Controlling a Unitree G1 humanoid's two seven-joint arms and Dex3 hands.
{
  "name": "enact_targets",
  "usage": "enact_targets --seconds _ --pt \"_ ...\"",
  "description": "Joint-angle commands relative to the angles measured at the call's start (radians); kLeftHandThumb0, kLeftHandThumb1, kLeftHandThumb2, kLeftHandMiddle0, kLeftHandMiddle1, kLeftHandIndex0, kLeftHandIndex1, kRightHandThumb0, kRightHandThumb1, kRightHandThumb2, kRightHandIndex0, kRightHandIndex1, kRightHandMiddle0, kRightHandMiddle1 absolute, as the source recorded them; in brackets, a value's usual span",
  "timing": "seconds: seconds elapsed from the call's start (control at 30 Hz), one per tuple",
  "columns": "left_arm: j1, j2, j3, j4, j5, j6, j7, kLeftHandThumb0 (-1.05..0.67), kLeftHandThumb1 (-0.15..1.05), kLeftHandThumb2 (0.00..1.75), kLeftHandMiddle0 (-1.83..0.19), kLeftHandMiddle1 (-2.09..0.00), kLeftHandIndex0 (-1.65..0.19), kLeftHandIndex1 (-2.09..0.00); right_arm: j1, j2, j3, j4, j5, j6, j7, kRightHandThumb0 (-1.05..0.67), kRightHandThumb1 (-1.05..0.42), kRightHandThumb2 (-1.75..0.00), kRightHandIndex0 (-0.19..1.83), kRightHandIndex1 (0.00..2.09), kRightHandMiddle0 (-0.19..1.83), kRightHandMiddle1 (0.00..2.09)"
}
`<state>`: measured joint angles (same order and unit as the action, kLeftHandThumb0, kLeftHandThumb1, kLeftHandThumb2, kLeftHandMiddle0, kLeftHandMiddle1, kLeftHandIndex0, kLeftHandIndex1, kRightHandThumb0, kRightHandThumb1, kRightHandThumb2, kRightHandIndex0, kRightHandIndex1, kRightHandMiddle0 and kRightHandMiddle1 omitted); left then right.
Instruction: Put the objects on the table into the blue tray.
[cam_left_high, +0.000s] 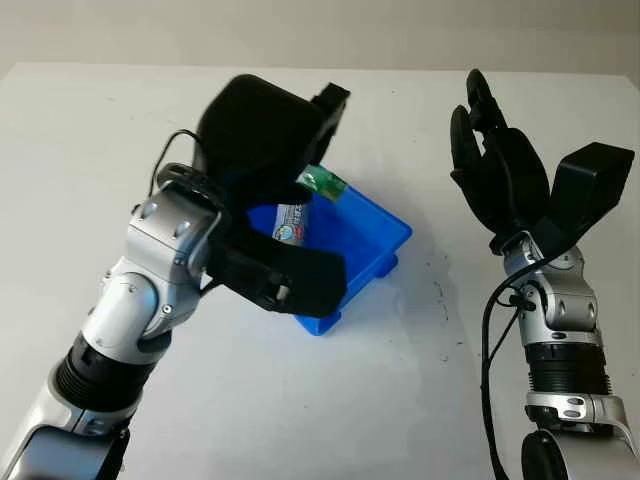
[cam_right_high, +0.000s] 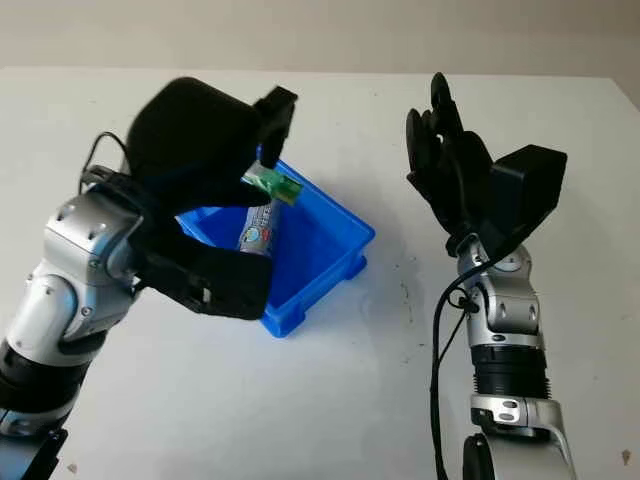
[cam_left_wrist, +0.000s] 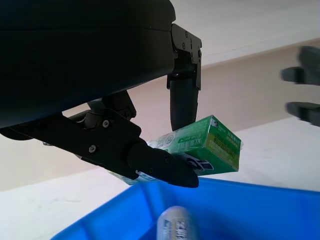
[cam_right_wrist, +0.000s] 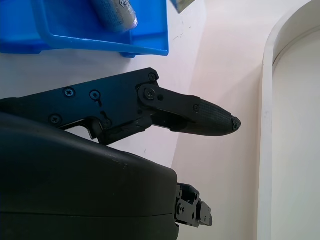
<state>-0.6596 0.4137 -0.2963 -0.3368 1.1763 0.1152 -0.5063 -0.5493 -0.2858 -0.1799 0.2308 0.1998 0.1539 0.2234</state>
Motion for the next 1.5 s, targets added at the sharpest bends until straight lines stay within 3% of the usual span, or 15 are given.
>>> enact_targets --seconds 0.0,0.1,0.2,0.27,0.43,0.63,0.7,0.77,0.8,0.83,0.9,0.97,1.23,1.33,1.47 --pt "0.018 -0.013 -0.006 0.001 -0.008 -0.004 0.017 -0.26 1.05 0.16 -1.21 -2.09 -0.43 -2.09 0.01 0.003 0.001 -0.028 -0.004 -0.012 -0.002 -0.58 -1.05 -0.65 -0.19 0.0 -0.19 0.0" --pt "0.04 -0.044 -0.023 0.023 -0.011 0.004 0.051 -0.3 1.05 0.15 -1.18 -2.09 -0.27 -2.03 0.011 0.006 0.001 -0.027 -0.004 -0.014 -0.005 -0.58 -1.05 -0.65 -0.19 0.0 -0.19 0.0" --pt "0.06 -0.076 -0.026 0.041 -0.031 0.021 0.064 -0.29 1.05 0.11 -1.04 -2.09 -0.13 -1.36 0.01 0.01 -0.004 -0.025 0.006 -0.012 -0.001 -0.57 -1.05 -0.66 -0.19 0.0 -0.19 0.0" --pt "0.062 -0.078 -0.035 0.058 -0.015 0.031 0.056 -0.3 1.05 0.13 -1.0 -2.09 -0.14 -1.16 0.009 0.008 -0.006 -0.02 0.008 -0.014 0.003 -0.58 -1.05 -0.65 -0.19 0.0 -0.19 0.0" --pt "0.047 -0.071 -0.059 0.081 0.053 0.068 -0.023 -0.68 1.05 0.34 -0.84 -2.09 -0.06 -0.93 0.011 0.003 -0.006 -0.02 0.002 -0.013 0.001 -0.58 -1.05 -0.65 -0.19 0.0 -0.19 0.0" --pt "0.032 -0.078 -0.066 0.091 0.106 0.107 -0.126 -0.85 1.05 0.59 -0.77 -2.09 0.09 -0.73 0.007 0.003 -0.01 -0.015 0.01 -0.011 0.009 -0.57 -1.05 -0.64 -0.19 0.0 -0.19 0.0" --pt "0.032 -0.088 -0.061 0.093 0.107 0.124 -0.139 -0.87 1.05 0.62 -0.46 -2.09 0.17 -0.62 0.005 0.003 -0.01 -0.011 0.01 -0.013 0.01 -0.58 -1.05 -0.64 -0.19 0.0 -0.19 0.0" --pt "0.033 -0.088 -0.056 0.092 0.099 0.128 -0.142 -0.88 1.05 0.66 -0.08 -1.8 0.19 -0.5 0.004 0.004 -0.011 -0.011 0.01 -0.013 0.01 -0.57 -1.05 -0.64 -0.19 0.0 -0.19 0.0" --pt "0.033 -0.083 -0.053 0.09 0.092 0.123 -0.136 -0.89 1.05 0.69 -0.03 -1.71 0.19 -0.47 0.003 0.004 -0.011 -0.011 0.01 -0.013 0.01 -0.57 -1.05 -0.64 -0.19 0.0 -0.19 0.0" --pt "0.034 -0.08 -0.051 0.089 0.087 0.12 -0.132 -0.89 1.05 0.72 0.07 -1.36 0.19 -0.45 0.003 0.003 -0.011 -0.011 0.01 -0.012 0.011 -0.57 -1.05 -0.63 -0.19 0.0 -0.19 0.0" --pt "0.041 -0.083 -0.027 0.089 0.043 0.115 -0.095 -0.89 1.05 0.73 0.1 -0.66 0.19 -0.4 0.003 0.004 -0.01 -0.009 0.01 -0.016 0.014 -0.58 -1.05 -0.64 -0.19 0.0 -0.19 0.0" --pt "0.052 -0.093 0.022 0.087 -0.039 0.11 -0.024 -0.87 1.05 0.73 0.05 -0.24 0.19 -0.34 0.003 0.006 -0.009 -0.014 0.006 -0.012 0.006 -0.58 -1.05 -0.64 -0.19 0.0 -0.19 0.0" --pt "0.042 -0.168 0.343 0.174 -0.597 0.108 0.178 -0.81 1.05 0.61 0.12 -0.06 0.18 -0.12 -0.004 0.013 -0.005 -0.018 0.005 -0.014 -0.002 -0.6 -1.05 -0.62 -0.19 0.0 -0.19 0.0" --pt "0.03 -0.172 0.437 0.261 -0.783 0.011 0.277 -0.76 1.05 0.65 0.05 -0.08 0.11 -0.12 -0.012 0.016 -0.002 -0.012 0.007 -0.023 0.002 -0.61 -1.05 -0.63 -0.19 0.0 -0.19 0.0" --pt "0.013 -0.195 0.527 0.309 -0.979 0.036 0.346 -0.8 1.05 0.67 0.07 -0.05 0.12 -0.1 -0.021 0.023 -0.003 -0.011 0.015 -0.02 0.004 -0.63 -1.05 -0.64 -0.19 0.0 -0.19 0.0"
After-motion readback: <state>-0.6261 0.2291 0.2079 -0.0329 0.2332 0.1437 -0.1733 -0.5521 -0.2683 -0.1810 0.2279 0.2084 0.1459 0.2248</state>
